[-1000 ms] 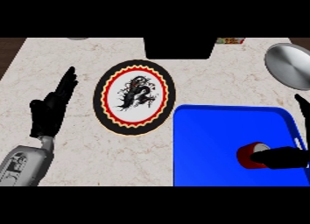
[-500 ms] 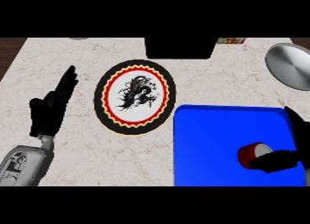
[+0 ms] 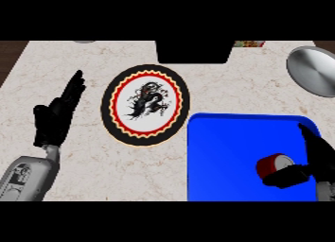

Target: Pick the can from the tray and place it in the plate

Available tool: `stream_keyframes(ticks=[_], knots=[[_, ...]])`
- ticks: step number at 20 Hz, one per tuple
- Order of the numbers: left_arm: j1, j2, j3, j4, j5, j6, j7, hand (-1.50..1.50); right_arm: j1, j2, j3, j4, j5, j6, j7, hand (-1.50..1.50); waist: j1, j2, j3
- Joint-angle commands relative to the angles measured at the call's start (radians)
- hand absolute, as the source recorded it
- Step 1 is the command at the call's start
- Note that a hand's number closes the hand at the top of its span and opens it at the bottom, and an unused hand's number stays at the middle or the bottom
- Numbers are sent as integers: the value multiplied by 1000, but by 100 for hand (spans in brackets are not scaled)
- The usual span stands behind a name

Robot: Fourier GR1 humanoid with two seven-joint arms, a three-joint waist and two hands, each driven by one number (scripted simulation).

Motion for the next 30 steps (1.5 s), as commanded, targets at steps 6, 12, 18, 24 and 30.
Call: stream_keyframes(ticks=[6, 12, 18, 24, 30], knots=[[-28, -20, 49, 81, -10, -48, -63, 0, 23, 19, -27, 58, 108, 12, 28, 150, -3, 1, 0], [80, -65, -17, -98, -78, 6, 44, 0, 19, 60, -19, -22, 173, 59, 95, 150, 4, -3, 1], [-8, -50, 50, 23, -37, -50, -12, 0, -40, -24, 96, 164, 214, 79, -350, 150, 18, 7, 1], [3, -81, 24, 2, -81, -12, 3, 0, -126, -31, 156, 263, 305, -50, -643, 150, 13, 2, 2], [-39, -72, 49, 49, -61, -43, 7, 0, -212, 4, 123, 174, 370, -259, -766, 150, 4, 1, 1]])
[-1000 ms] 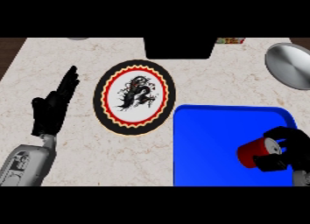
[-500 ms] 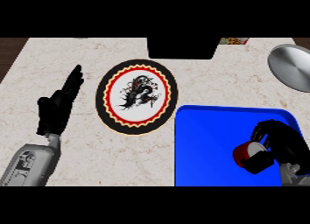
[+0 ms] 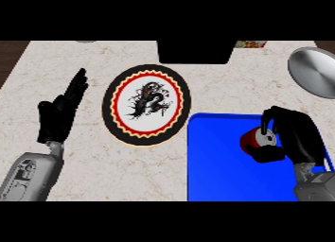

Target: Pick the can from the tray and place it in the plate

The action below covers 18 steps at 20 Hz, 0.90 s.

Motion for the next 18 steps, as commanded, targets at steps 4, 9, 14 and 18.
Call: stream_keyframes(ticks=[4, 9, 14, 18], knots=[[32, -9, 4, -17, -21, 13, -20, 0, -133, 4, -42, -79, -23, -63, -160, 150, -2, -1, 2], [34, -11, 14, -14, -11, -22, -10, 0, -234, 129, 9, -55, -44, -40, -183, 150, 1, 1, 2], [39, -58, -21, -46, -74, 30, 11, 0, -335, 265, 44, 26, -50, 28, -111, 150, 1, 0, 2], [0, -6, 52, 9, -16, -42, -13, 0, -447, 421, 73, 235, -14, -25, -86, 150, 4, 3, 1]])
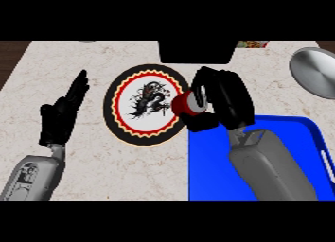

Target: Pick the can from the tray and place it in the plate

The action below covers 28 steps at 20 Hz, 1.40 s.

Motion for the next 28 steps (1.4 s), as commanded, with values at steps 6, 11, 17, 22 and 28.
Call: stream_keyframes(ticks=[6, 11, 17, 22, 28], knots=[[-37, 10, 33, 48, 8, -52, -25, 0, -308, 120, 80, 459, -115, -180, 25, 150, 19, 6, 0], [-77, -48, -2, 80, -40, 0, -14, 0, -404, 121, 197, 685, -105, -230, 27, 150, 26, 9, 0], [-85, -57, -25, 23, -38, -18, 17, 0, -412, 121, 262, 863, -287, -310, 62, -150, 74, 21, 1], [-101, -61, -17, 46, -30, -33, 9, 0, -381, 121, 321, 874, -456, -400, 9, -150, 96, 27, 1], [-90, -64, -21, 59, -49, -27, -11, 0, -392, 121, 295, 838, -633, -460, -141, -150, 85, 24, 2]])
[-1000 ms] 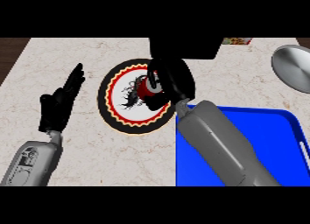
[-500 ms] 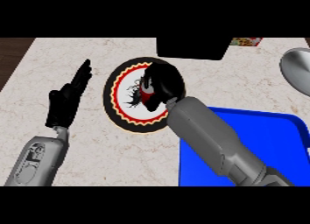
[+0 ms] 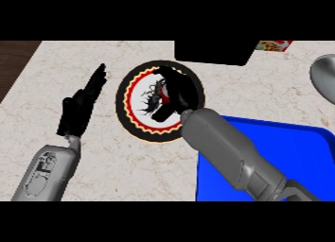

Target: Pick the can from the tray and place it in the plate

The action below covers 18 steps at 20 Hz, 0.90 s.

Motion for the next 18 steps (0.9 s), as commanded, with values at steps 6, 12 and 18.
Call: stream_keyframes(ticks=[6, 12, 18], knots=[[32, 23, 40, 14, 11, -4, -13, 0, 57, 3, -135, -86, -249, -213, -213, -150, -49, -12, 0], [-10, 24, 72, 0, 15, 17, 59, 0, 130, -45, -280, -94, -298, -208, -341, -150, -102, -21, 0], [111, 34, 76, -68, 3, 4, -2, 0, 277, -195, -365, -236, -354, -43, -383, -150, -103, -26, -1]])
